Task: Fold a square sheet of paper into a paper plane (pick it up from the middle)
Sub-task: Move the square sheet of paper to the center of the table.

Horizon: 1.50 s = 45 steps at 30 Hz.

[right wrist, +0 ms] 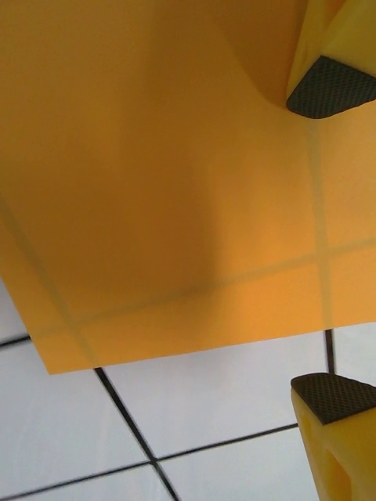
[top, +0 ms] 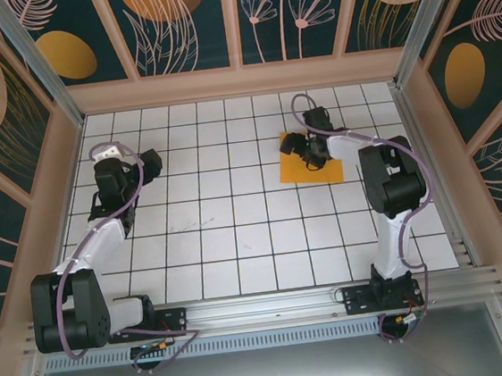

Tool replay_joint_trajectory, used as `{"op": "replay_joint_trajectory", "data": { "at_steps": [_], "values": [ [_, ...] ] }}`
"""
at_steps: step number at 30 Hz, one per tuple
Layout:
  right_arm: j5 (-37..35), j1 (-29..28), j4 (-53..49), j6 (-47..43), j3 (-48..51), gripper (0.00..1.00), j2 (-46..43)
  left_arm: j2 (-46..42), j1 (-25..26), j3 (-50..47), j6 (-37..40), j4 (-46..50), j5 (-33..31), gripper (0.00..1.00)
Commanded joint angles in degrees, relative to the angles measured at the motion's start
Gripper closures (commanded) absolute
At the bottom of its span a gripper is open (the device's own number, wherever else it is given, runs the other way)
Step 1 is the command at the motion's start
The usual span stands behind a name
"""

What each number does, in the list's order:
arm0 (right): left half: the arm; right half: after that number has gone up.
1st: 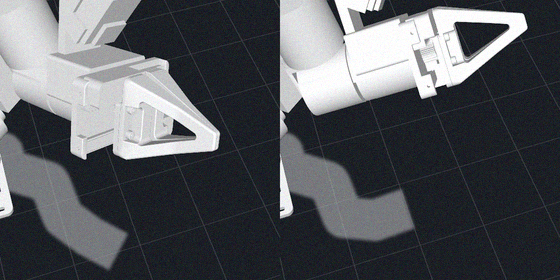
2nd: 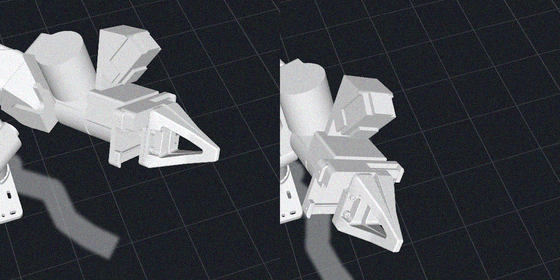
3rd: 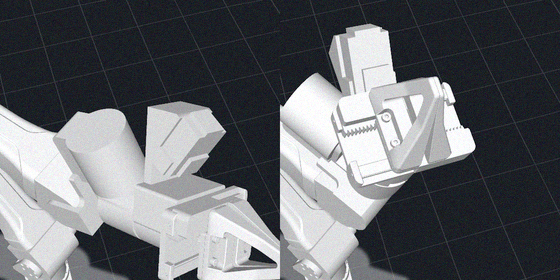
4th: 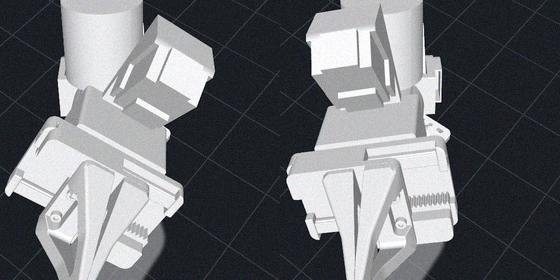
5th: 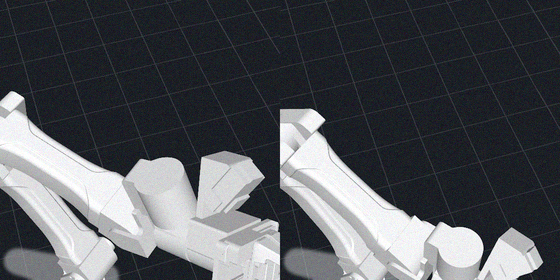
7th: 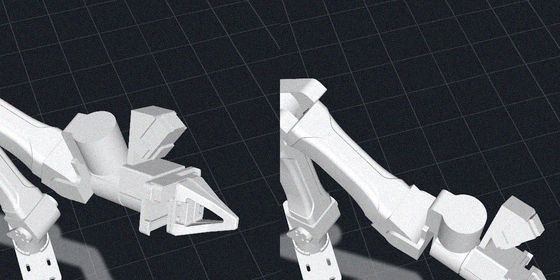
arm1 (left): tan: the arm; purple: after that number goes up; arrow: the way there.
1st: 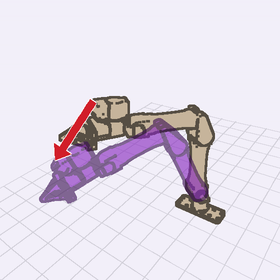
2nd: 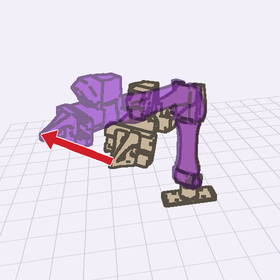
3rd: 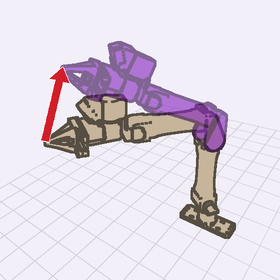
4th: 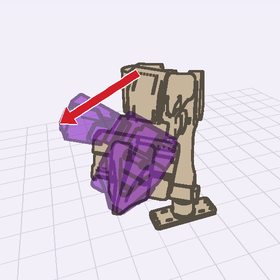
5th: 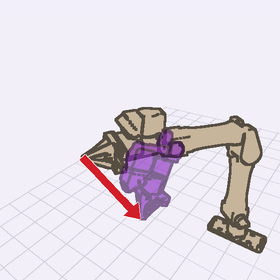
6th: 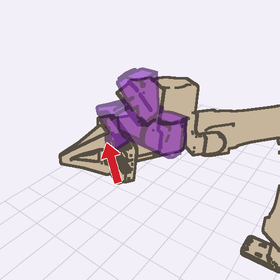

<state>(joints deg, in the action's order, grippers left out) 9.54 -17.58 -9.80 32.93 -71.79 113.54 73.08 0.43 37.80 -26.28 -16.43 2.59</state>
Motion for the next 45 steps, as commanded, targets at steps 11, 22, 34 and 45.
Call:
{"op": "replay_joint_trajectory", "data": {
  "at_steps": [11, 22, 34, 45],
  "values": [
    [0.7, -24.4, -11.9, 5.9, 16.7, 0.12, -8.1, 4.0, -0.3, 2.5, -2.5, 0.1, 6.1, 0.01],
    [-13.5, -23.9, -27.4, -3.8, 1.1, 0.01, -8.2, 4.0, -0.3, 2.2, -2.3, 0.9, 5.7, 0.02],
    [-12.5, -24.0, -28.1, -8.2, -2.3, 0.02, -2.9, 4.9, -0.3, 2.7, -2.2, 1.2, 6.3, 0.01],
    [-13.1, -23.2, -28.5, -7.0, -0.7, 0.05, 1.4, 5.3, -0.3, 2.7, -2.2, 1.5, 6.5, 0.01]
  ]
}}
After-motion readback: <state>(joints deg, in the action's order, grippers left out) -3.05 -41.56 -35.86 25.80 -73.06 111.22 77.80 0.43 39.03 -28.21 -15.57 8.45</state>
